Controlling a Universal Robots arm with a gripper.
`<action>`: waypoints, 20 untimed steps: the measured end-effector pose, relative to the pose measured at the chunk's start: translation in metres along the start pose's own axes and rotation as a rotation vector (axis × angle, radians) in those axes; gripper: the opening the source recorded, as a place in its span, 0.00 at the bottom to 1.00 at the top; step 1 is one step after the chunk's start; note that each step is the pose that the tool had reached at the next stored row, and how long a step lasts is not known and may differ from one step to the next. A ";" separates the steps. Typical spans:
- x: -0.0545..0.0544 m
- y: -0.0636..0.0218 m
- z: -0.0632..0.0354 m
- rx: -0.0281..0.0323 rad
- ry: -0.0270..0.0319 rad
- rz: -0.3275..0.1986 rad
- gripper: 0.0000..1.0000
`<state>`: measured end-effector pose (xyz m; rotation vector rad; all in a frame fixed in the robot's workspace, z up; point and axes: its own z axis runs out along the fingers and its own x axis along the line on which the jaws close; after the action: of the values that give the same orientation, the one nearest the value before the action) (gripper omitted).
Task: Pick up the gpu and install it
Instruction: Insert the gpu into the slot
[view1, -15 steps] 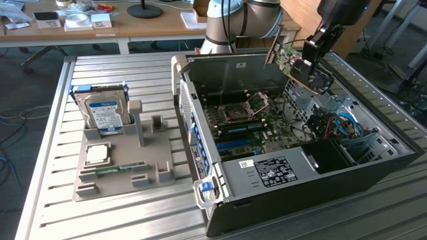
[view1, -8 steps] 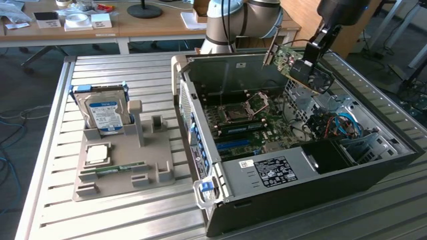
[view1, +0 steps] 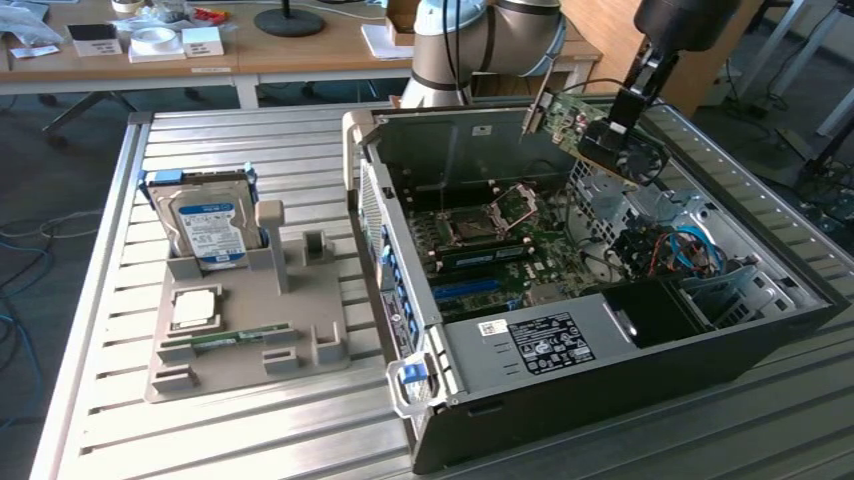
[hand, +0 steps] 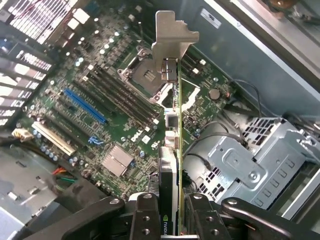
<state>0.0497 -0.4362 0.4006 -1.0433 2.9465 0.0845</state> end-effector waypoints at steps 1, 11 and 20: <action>0.000 0.0000 0.0000 -0.0004 0.0005 -0.012 0.27; 0.000 0.0000 0.0002 -0.0041 0.0060 -0.130 0.27; 0.000 0.0000 0.0005 -0.0076 0.0109 -0.237 0.27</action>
<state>0.0497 -0.4363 0.4001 -1.3871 2.8083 0.0868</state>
